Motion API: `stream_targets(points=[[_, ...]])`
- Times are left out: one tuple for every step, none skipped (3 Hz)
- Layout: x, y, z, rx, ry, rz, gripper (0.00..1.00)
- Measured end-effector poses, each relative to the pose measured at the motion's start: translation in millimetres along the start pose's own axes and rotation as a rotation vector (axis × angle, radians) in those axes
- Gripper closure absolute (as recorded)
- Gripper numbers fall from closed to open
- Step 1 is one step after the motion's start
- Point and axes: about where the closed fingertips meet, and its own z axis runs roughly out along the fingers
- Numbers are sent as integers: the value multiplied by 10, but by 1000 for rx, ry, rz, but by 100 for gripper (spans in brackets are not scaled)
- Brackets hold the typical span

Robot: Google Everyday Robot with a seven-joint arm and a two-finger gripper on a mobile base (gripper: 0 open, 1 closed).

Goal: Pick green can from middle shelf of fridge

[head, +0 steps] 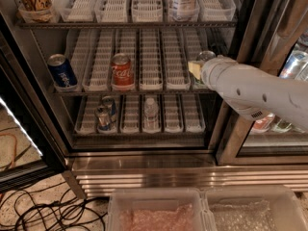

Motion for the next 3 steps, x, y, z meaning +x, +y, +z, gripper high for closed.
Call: stream_targets(points=[[-4, 29, 3, 0, 0, 0, 18], [-19, 10, 17, 12, 0, 1, 36], [-18, 10, 18, 12, 0, 1, 60]])
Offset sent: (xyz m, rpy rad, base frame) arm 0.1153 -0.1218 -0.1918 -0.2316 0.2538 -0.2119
